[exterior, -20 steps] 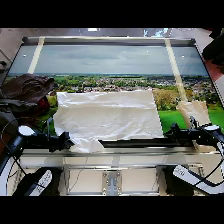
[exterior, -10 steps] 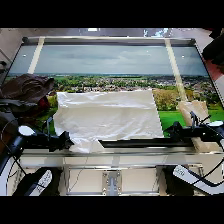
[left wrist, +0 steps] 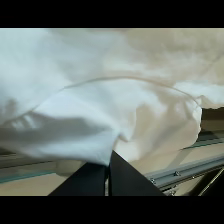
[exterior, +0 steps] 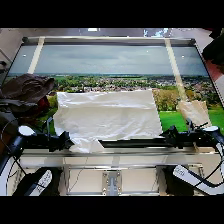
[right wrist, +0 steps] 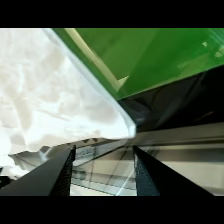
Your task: Fold the shirts.
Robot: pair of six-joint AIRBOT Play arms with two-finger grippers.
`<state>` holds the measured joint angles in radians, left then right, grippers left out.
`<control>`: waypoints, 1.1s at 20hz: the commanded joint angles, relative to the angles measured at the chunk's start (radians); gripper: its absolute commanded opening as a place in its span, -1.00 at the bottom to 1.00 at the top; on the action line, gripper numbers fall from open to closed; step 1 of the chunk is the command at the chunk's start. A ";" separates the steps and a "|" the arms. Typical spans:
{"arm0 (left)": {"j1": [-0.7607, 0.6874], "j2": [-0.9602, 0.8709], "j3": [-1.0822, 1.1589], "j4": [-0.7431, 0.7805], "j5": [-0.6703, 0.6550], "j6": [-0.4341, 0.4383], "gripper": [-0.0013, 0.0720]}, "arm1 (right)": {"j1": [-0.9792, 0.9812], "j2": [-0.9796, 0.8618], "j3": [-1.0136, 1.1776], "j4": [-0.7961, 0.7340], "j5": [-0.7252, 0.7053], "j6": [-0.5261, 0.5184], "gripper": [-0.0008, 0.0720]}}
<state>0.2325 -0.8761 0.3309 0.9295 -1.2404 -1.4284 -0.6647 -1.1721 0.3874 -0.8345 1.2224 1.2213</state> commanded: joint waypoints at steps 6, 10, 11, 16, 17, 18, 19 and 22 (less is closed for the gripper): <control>-0.001 0.001 0.000 0.000 -0.001 0.000 -0.94 | 0.001 -0.030 -0.071 0.238 -0.239 -0.107 -0.01; -0.001 0.004 0.000 -0.024 -0.011 0.000 -0.94 | 0.001 -0.014 -0.068 0.264 -0.164 -0.145 -0.92; 0.000 0.015 0.002 -0.043 -0.013 0.000 -0.94 | 0.001 0.003 -0.059 0.278 -0.121 -0.167 -0.92; 0.000 0.249 0.104 -0.045 -0.013 -0.051 -0.94 | 0.001 0.216 0.061 0.280 0.157 -0.151 -0.93; 0.000 0.309 0.136 -0.032 -0.013 -0.073 -0.94 | 0.001 0.283 0.095 0.278 0.206 -0.122 -0.93; 0.000 0.369 0.171 -0.019 -0.013 -0.109 -0.94 | 0.001 0.342 0.127 0.277 0.236 -0.092 -0.93; 0.000 0.416 0.201 0.000 -0.013 -0.155 -0.95 | 0.011 0.398 0.164 0.271 0.243 -0.074 -0.93; 0.000 0.454 0.270 0.048 0.027 -0.206 -0.95 | 0.100 0.480 0.270 0.157 0.230 0.027 -0.93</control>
<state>0.2325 -0.4900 0.5331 0.9348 -1.2552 -1.5673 -0.6197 -0.7841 0.5686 -0.5961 1.4132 1.1557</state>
